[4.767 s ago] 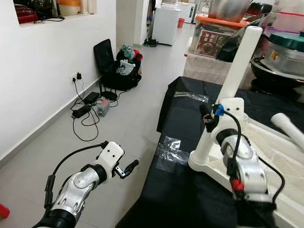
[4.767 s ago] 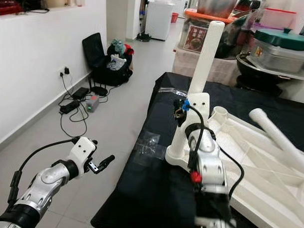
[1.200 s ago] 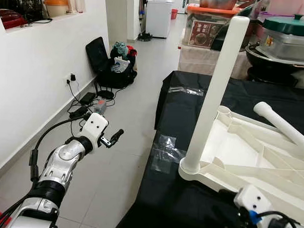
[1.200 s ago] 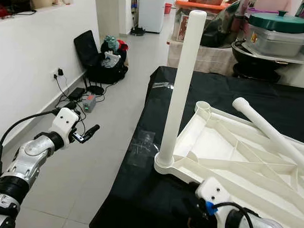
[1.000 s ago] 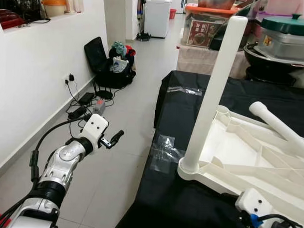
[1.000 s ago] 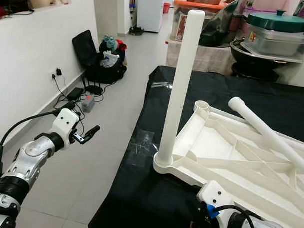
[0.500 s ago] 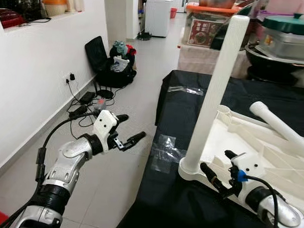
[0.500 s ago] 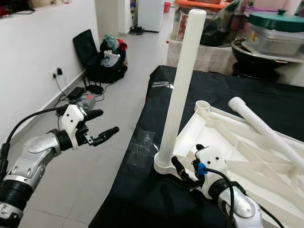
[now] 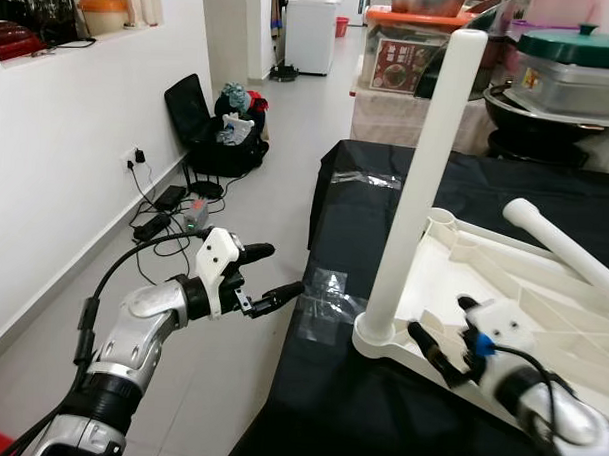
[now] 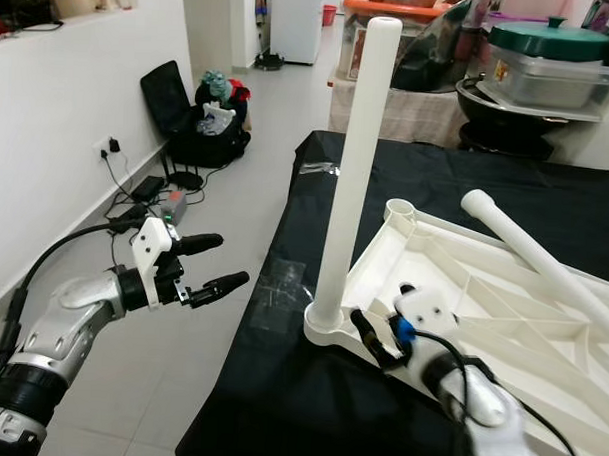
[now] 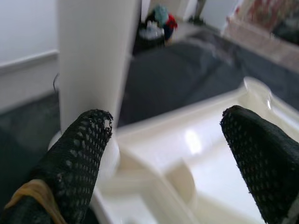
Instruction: Building children table
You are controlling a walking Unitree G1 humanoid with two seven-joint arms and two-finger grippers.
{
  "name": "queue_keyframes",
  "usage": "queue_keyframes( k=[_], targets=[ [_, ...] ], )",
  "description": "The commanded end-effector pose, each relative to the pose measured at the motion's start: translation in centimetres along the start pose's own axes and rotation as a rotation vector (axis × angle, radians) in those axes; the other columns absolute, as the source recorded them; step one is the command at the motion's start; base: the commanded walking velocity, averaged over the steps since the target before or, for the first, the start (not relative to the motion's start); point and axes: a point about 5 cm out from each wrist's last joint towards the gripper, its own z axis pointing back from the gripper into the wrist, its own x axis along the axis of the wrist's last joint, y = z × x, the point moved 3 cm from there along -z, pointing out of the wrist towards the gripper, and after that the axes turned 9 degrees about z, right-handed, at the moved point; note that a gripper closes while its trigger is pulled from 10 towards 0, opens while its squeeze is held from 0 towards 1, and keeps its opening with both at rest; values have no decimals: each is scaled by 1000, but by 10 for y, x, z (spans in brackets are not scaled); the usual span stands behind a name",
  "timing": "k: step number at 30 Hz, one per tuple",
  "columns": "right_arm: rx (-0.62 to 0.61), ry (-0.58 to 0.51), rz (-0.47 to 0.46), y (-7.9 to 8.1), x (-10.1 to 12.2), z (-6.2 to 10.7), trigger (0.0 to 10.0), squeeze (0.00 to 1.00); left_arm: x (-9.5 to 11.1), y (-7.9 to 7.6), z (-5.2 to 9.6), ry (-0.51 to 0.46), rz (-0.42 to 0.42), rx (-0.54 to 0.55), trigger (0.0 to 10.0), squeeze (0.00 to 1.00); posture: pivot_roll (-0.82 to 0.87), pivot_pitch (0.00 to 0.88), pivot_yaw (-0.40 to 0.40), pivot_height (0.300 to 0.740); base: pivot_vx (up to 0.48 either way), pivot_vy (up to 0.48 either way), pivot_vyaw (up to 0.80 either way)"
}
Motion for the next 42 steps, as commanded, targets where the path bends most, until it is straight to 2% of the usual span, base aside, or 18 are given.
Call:
queue_keyframes(
  k=[1,4,5,7,9,12,18,20,21,22,23,26,33,42],
  targets=[
    [2,-1,14,5,0,-6,10000,0,-2,-3,-7,8,27,-32,10000,0,1,0,-9,740,0,0,0],
    [-15,-14,33,4,5,-12,10000,0,0,-6,-20,24,26,-74,10000,0,-8,0,2,740,0,0,0],
    [-15,-14,33,4,5,-12,10000,0,0,-6,-20,24,26,-74,10000,0,-8,0,2,740,0,0,0],
    [-83,-10,30,-9,5,-9,10000,0,1,-14,-30,30,36,-132,10000,0,-22,0,18,740,0,0,0],
    [-83,-10,30,-9,5,-9,10000,0,1,-14,-30,30,36,-132,10000,0,-22,0,18,740,0,0,0],
    [-146,17,30,-23,0,-1,10000,0,-1,-24,-39,38,47,-198,10000,0,-40,0,33,740,0,0,0],
    [-153,33,36,-23,-6,4,10000,0,-5,-27,-43,47,47,-210,10000,0,-50,0,42,740,0,0,0],
    [-149,31,32,-20,-6,4,10000,0,-6,-27,-46,53,45,-210,10000,0,-54,0,46,740,0,0,0],
    [-123,14,20,-5,-2,-4,10000,0,-2,-25,-53,47,27,-203,10000,0,-56,0,50,740,0,0,0],
    [-106,4,14,3,0,-8,10000,0,1,-23,-55,40,22,-194,10000,0,-56,0,49,740,0,0,0],
    [-106,4,14,3,0,-8,10000,0,1,-23,-55,40,22,-194,10000,0,-56,0,49,740,0,0,0],
    [-70,-12,13,19,4,-18,10000,0,4,-18,-57,26,17,-161,10000,0,-55,0,44,740,0,0,0],
    [-55,-21,17,27,6,-25,10000,0,4,-16,-58,23,22,-151,10000,0,-54,0,42,740,0,0,0],
    [-47,-21,11,33,5,-28,10000,0,2,-26,-69,20,45,-204,10000,0,-75,0,57,740,0,0,0]
  ],
)
